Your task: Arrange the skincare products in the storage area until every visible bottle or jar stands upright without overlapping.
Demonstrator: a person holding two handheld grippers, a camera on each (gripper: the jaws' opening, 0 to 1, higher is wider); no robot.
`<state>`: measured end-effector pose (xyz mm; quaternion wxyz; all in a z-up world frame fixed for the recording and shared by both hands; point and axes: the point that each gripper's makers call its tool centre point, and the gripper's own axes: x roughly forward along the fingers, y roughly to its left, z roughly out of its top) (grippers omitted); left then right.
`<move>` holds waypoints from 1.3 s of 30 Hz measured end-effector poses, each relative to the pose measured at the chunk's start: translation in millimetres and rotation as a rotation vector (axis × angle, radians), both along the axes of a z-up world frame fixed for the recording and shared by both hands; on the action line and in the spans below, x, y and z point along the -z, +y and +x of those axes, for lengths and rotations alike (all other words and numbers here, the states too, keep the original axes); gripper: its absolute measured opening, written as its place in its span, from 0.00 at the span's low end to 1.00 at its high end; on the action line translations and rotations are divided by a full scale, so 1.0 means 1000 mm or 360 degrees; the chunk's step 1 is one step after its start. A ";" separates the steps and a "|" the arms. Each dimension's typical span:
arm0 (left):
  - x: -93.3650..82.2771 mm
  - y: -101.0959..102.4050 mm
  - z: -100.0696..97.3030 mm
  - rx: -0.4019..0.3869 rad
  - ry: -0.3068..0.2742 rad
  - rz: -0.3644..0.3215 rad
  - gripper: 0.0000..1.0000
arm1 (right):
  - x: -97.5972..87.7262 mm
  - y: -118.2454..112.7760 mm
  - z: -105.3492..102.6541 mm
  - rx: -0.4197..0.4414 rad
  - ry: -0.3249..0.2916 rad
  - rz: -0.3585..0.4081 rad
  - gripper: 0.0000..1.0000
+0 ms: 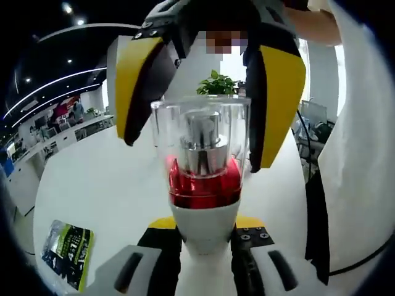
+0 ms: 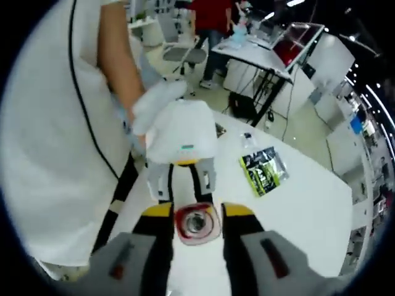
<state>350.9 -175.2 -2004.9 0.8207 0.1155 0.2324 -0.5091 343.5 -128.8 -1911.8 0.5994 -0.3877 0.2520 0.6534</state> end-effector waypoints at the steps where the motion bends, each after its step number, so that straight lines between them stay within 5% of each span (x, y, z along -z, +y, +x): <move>1: 0.000 -0.001 0.000 -0.0005 -0.0006 0.0000 0.29 | 0.000 -0.001 0.001 0.0034 0.0016 0.0017 0.33; 9: 0.000 -0.001 0.004 -0.0097 0.0010 -0.0016 0.30 | 0.015 -0.017 0.011 0.0851 0.0396 0.0352 0.38; 16: 0.000 -0.002 0.002 -0.0104 0.0013 0.0019 0.30 | 0.041 -0.017 0.009 0.0956 0.0383 0.0297 0.33; 22: -0.001 0.003 -0.001 -0.0042 -0.0006 0.0069 0.31 | 0.041 -0.015 0.006 0.0774 0.0354 0.0303 0.32; 27: 0.000 0.011 -0.007 0.0080 -0.0057 0.0173 0.31 | 0.040 -0.014 -0.001 0.0401 0.0385 0.0337 0.31; 33: -0.014 0.012 -0.005 0.0105 -0.0025 0.0091 0.34 | 0.041 -0.014 -0.002 0.0112 0.0333 0.0276 0.30; 39: -0.005 0.013 -0.006 0.0188 0.0055 0.0124 0.36 | 0.041 -0.011 -0.005 -0.0070 0.0309 0.0273 0.29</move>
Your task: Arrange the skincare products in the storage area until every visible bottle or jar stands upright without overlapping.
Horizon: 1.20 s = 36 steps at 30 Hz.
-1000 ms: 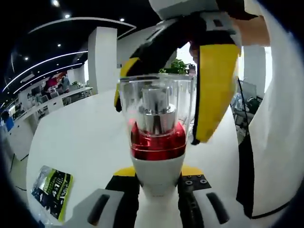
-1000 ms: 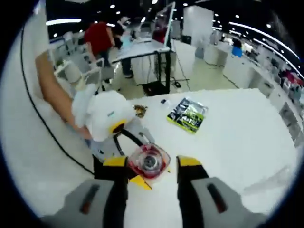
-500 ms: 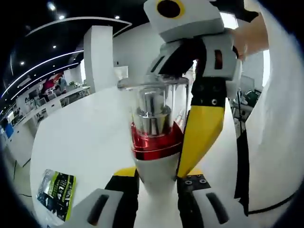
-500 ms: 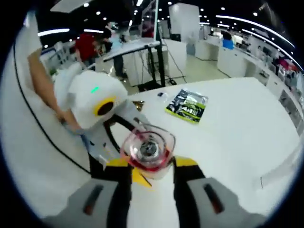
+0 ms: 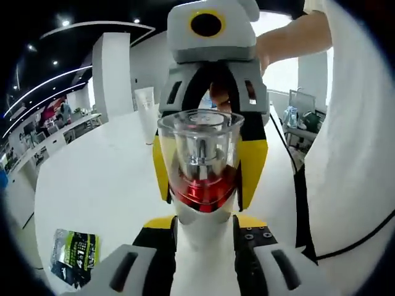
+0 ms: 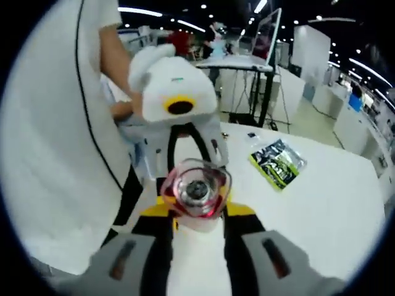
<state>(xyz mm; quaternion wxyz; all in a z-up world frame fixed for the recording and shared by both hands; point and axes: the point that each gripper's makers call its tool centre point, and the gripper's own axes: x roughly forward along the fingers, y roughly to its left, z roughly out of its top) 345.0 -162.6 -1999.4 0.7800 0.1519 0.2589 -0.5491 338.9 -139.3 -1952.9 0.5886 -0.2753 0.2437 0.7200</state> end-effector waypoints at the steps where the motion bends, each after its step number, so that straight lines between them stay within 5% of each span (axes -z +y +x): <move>1: 0.001 0.000 -0.001 0.0020 0.0005 0.0010 0.35 | 0.000 0.000 -0.001 -0.0018 0.0005 0.0000 0.29; 5: 0.004 -0.003 0.002 0.0016 0.0031 -0.0009 0.33 | 0.000 0.001 0.000 -0.0010 0.0025 -0.0022 0.30; 10: 0.003 -0.005 0.004 -0.0023 0.0056 -0.0045 0.33 | 0.006 -0.004 0.011 0.0210 -0.0001 -0.0098 0.36; 20: 0.002 -0.001 0.005 -0.0315 0.0057 -0.0074 0.32 | 0.000 0.001 0.009 0.0617 0.0021 0.0075 0.39; 25: 0.003 0.000 0.008 -0.0475 0.0074 -0.0084 0.32 | 0.003 0.000 0.022 0.0945 0.0073 0.0130 0.37; 36: 0.003 -0.001 0.008 -0.0644 0.0143 -0.0127 0.32 | 0.009 0.003 0.024 0.1371 0.0176 0.0272 0.35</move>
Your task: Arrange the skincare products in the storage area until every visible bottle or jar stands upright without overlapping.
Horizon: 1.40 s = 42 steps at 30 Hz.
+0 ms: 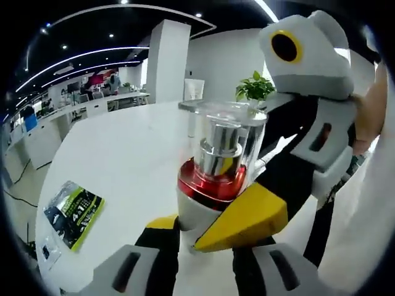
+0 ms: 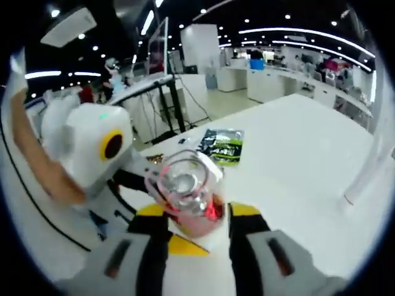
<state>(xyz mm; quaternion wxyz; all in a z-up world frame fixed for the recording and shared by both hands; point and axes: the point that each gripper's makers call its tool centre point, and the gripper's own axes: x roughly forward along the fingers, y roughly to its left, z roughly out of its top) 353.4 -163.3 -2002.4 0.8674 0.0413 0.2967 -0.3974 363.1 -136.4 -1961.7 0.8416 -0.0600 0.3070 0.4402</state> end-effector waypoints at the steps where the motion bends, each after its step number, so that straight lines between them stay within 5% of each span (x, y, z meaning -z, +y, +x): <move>1: 0.000 0.000 0.000 0.0000 0.0005 -0.0005 0.33 | 0.000 0.001 0.000 0.0015 0.0005 0.0015 0.35; 10: 0.004 0.001 -0.001 0.0047 -0.0027 0.0076 0.33 | 0.006 0.004 0.006 0.0080 -0.0038 0.0043 0.36; 18: 0.004 0.002 -0.002 0.0067 -0.0031 0.0125 0.34 | 0.004 0.005 0.007 -0.0027 -0.0123 -0.0045 0.33; 26: -0.005 -0.001 -0.003 0.0134 -0.0071 0.0137 0.31 | -0.003 -0.003 0.006 -0.0026 -0.0105 -0.0054 0.32; 35: -0.035 -0.033 0.015 0.0290 -0.0163 0.0076 0.31 | -0.037 -0.038 0.023 0.0098 -0.0188 -0.0041 0.32; 42: -0.042 -0.058 0.020 0.0397 -0.0181 0.0104 0.33 | -0.052 -0.071 0.037 0.0193 -0.0217 -0.0044 0.32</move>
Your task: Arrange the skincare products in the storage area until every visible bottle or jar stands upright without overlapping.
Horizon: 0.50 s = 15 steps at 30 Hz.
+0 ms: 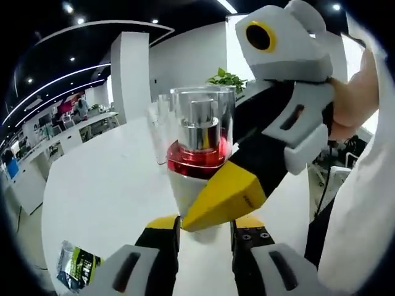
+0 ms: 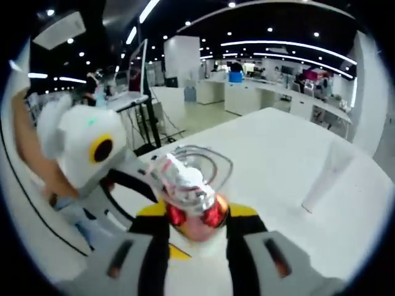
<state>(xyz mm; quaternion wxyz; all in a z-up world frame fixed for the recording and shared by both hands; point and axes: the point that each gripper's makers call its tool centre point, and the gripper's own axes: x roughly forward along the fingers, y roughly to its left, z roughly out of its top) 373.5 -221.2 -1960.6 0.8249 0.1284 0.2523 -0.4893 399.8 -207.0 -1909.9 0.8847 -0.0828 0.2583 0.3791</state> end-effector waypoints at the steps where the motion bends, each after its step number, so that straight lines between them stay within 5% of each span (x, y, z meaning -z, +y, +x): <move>1: 0.000 -0.004 0.001 0.0004 0.0018 0.0003 0.34 | -0.002 -0.006 0.003 0.0026 0.0008 0.0013 0.32; 15: -0.015 -0.024 0.000 0.0066 0.0034 0.0047 0.37 | -0.013 -0.067 0.014 0.0203 0.0017 0.0080 0.33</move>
